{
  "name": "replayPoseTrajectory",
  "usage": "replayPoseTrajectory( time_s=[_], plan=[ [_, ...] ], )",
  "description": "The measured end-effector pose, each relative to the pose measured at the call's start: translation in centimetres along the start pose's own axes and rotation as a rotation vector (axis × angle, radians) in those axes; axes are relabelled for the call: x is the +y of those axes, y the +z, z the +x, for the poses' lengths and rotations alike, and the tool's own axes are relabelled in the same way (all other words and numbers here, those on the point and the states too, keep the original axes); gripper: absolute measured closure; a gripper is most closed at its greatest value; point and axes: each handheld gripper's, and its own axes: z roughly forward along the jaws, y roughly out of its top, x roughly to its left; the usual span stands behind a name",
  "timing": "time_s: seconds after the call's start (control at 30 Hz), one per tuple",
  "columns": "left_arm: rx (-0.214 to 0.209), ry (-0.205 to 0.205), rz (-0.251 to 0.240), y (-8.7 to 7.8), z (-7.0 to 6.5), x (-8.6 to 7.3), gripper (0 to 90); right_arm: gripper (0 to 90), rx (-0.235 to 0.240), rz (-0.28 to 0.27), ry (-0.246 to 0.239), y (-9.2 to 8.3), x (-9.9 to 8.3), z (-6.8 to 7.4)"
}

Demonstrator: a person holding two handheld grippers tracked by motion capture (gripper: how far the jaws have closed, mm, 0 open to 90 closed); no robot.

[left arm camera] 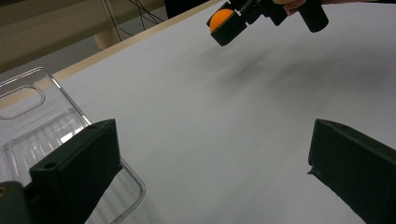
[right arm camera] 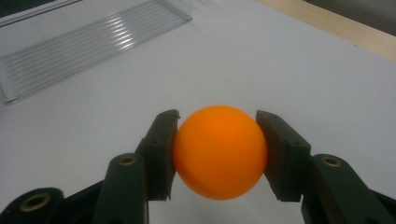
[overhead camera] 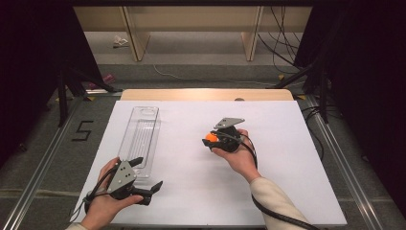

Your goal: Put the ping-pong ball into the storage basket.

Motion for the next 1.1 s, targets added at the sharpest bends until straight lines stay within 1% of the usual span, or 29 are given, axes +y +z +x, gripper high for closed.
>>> replayPoseTrajectory(
  time_s=[0.47, 1.1],
  plan=[
    [0.001, 0.002, 0.002, 0.0, 0.0, 0.0, 2.0, 51.4, 0.017, -0.014, -0.019, 0.0, 0.7, 0.9],
    [0.002, 0.004, 0.003, 0.0, 0.0, 0.0, 2.2, 51.4, 0.027, -0.035, -0.039, 0.0, 1.5, 1.7]
  ],
)
